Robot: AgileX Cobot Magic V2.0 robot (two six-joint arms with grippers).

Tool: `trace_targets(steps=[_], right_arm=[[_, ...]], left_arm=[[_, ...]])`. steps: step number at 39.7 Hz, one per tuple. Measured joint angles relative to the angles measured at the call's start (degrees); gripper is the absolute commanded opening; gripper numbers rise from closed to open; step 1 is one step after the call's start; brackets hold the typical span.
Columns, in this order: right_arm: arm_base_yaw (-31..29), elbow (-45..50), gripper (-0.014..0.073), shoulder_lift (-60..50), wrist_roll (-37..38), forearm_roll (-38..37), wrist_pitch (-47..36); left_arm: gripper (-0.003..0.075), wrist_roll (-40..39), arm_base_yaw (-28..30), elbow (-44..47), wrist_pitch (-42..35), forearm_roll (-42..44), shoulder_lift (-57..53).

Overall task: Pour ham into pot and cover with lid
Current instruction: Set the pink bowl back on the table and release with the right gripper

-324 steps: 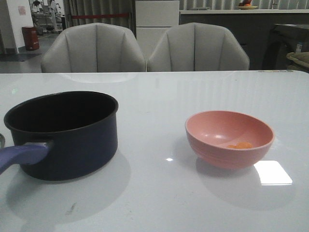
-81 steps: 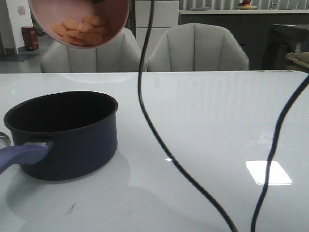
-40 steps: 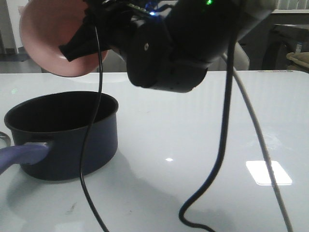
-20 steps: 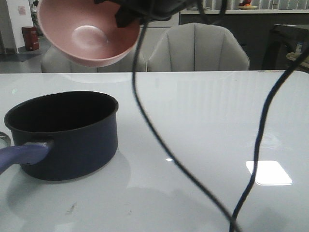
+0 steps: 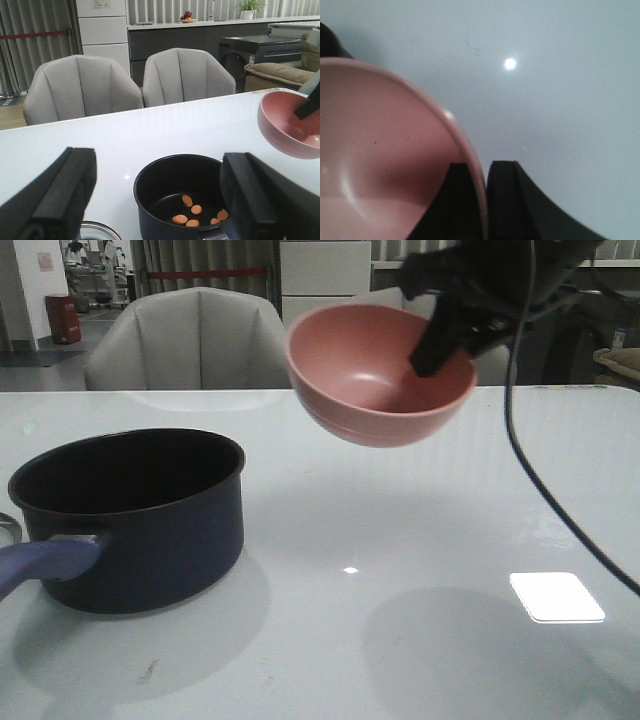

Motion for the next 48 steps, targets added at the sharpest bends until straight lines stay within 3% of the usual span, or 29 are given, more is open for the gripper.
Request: trace_targets(steps=[5,10,20,31,39,48], right_arm=[[-2.92,0.0,0.0139,0.22,10.14,-8.03,5.01],[-5.73,0.0,0.0141,2.54,12.86,-10.17,9.34],[-7.64,0.0,0.0167,9.06,13.7,-10.85,11.8],[-7.64,0.0,0.04,11.12,13.7,-10.97,11.8],[-7.64,-0.73,0.0402,10.09,13.72,-13.71,12.03],[-7.27,0.89,0.0402,0.0,13.48,-14.64,11.19]], left_arm=[[0.0556,0.0,0.0,0.0,0.0,0.0,0.0],[0.0556,0.0,0.0,0.0,0.0,0.0,0.0],[0.0556,0.0,0.0,0.0,0.0,0.0,0.0],[0.0556,0.0,0.0,0.0,0.0,0.0,0.0],[0.0556,0.0,0.0,0.0,0.0,0.0,0.0],[0.0556,0.0,0.0,0.0,0.0,0.0,0.0]])
